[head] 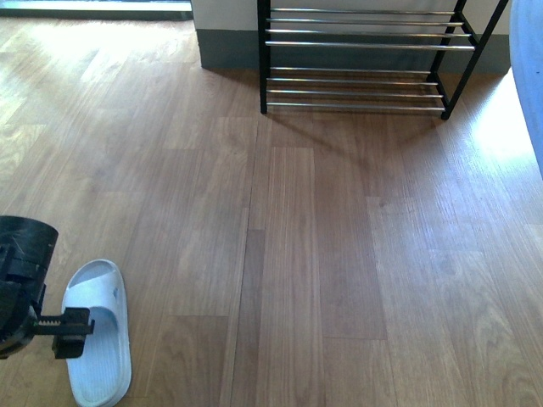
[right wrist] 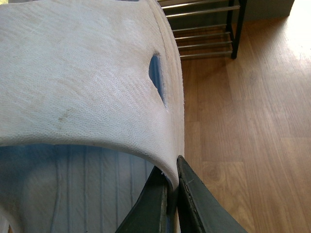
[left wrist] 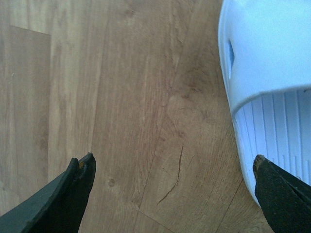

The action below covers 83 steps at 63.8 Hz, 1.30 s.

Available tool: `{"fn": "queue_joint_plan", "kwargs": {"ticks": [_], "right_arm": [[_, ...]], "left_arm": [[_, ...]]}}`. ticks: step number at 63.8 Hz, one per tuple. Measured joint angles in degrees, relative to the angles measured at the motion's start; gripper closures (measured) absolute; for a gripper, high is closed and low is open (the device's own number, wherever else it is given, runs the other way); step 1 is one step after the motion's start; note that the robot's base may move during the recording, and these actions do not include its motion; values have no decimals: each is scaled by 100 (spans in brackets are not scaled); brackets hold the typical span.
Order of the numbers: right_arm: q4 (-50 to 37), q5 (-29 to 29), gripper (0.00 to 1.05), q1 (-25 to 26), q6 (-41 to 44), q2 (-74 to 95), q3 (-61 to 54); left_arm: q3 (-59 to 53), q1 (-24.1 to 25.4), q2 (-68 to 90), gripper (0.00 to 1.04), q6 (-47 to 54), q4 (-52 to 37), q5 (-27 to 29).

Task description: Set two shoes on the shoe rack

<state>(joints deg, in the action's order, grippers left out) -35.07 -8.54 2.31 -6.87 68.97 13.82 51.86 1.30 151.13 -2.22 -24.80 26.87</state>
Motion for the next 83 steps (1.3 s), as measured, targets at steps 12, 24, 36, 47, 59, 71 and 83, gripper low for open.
{"fn": "queue_joint_plan", "kwargs": {"ticks": [12, 24, 36, 47, 59, 71, 83], "right_arm": [[-2, 0, 103, 0, 0, 0, 0], [-2, 0, 103, 0, 0, 0, 0], [0, 0, 103, 0, 0, 0, 0], [-2, 0, 103, 0, 0, 0, 0], [-2, 0, 103, 0, 2, 0, 0], [-2, 7, 103, 2, 0, 0, 0], [-2, 7, 103, 0, 0, 0, 0]], "left_arm": [[426, 201, 728, 9, 463, -125, 20], [852, 404, 1108, 9, 629, -415, 20], [1373, 409, 1329, 9, 761, -671, -105], [1478, 376, 1427, 9, 654, -599, -326], [1486, 256, 1370, 9, 520, -415, -1333], [1456, -9, 1353, 9, 542, -188, -1961], [1405, -201, 1246, 9, 529, 2, -2162]]}}
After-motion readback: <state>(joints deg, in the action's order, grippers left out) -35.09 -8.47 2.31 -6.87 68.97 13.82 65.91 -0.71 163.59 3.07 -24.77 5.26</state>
